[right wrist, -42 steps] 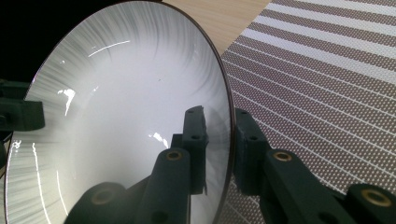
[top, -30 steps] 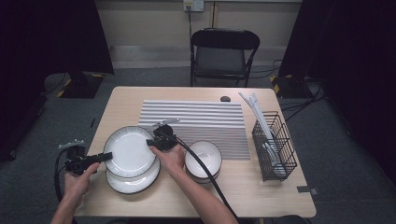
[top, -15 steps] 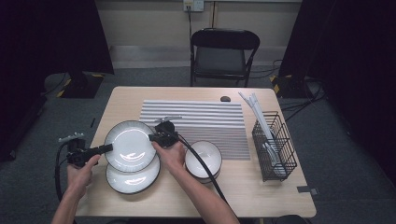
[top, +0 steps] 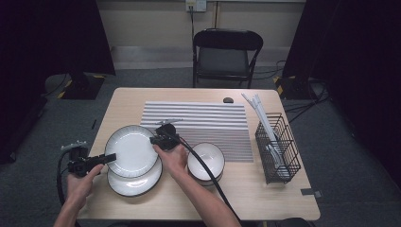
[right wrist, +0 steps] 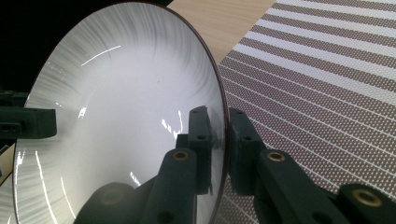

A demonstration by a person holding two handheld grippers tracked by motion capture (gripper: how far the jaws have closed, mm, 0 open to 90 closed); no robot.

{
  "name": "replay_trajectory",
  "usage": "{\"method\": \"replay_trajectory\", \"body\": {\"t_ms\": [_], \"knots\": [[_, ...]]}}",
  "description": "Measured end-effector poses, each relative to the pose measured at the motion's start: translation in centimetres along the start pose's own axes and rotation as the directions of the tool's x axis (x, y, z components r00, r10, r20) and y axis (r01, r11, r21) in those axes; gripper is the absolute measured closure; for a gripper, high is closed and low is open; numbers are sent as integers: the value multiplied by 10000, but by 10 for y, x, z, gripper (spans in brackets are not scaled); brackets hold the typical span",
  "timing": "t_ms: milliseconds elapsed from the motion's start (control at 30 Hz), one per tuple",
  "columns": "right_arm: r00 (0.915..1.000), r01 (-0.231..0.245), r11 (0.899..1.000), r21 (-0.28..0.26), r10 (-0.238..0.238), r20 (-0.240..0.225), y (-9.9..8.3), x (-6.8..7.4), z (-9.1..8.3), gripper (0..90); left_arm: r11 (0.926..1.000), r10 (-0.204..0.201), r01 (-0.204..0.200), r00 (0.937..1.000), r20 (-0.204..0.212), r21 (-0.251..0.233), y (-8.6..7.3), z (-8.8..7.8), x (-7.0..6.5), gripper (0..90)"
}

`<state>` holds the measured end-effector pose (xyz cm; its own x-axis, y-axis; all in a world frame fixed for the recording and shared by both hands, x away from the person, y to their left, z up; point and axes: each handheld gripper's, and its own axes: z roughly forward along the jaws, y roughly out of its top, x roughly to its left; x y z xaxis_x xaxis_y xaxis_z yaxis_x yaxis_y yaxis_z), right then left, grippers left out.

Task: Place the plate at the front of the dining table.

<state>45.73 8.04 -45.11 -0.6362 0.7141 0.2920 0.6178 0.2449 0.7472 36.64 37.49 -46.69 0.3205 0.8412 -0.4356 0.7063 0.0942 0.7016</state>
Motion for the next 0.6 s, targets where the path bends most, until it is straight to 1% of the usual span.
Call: {"method": "replay_trajectory", "body": {"t_ms": [33, 67, 100, 133, 167, 267, 333, 467, 567, 600], "knots": [[10000, 18, 10000, 5, -18, -13, 0, 0, 0, 818, 10000, 23, -22, 10000, -91, 76, -1, 1, 0, 674], [10000, 19, 10000, -15, -19, -12, -1, 0, 0, 819, 9999, 66, -64, 9999, -147, 136, -2, 2, 1, 738], [10000, 24, 10000, -30, -24, 4, -1, 0, 0, 820, 10000, -35, 35, 10000, 79, 69, -3, 2, 4, 745], [10000, 30, 10000, -43, -30, -17, -1, 0, 0, 821, 9999, -87, 86, 9997, 211, 51, -3, 1, 6, 756], [10000, 37, 10000, -61, -37, -22, -1, 0, 0, 820, 9998, -181, 181, 9993, 324, 1, -4, 1, 8, 762], [10000, 50, 9999, -88, -51, -79, -1, -1, 0, 819, 9999, -122, 123, 9993, 355, -42, -3, 2, 8, 767], [9998, 153, 9999, -52, -153, -160, -2, -2, 0, 807, 9999, -145, 147, 9994, 326, -53, -3, 2, 8, 768], [9991, 251, 9992, 299, -240, -358, -6, -1, 3, 721, 9999, -121, 124, 9994, 317, -75, -3, 2, 8, 770], [9989, 187, 9990, 401, -169, -438, -7, 1, 6, 663, 9999, -140, 143, 9993, 358, -91, -3, 2, 9, 771], [9988, 139, 9992, 386, -120, -482, -7, 2, 7, 659, 9999, -140, 143, 9992, 362, -92, -3, 2, 9, 770]]}}
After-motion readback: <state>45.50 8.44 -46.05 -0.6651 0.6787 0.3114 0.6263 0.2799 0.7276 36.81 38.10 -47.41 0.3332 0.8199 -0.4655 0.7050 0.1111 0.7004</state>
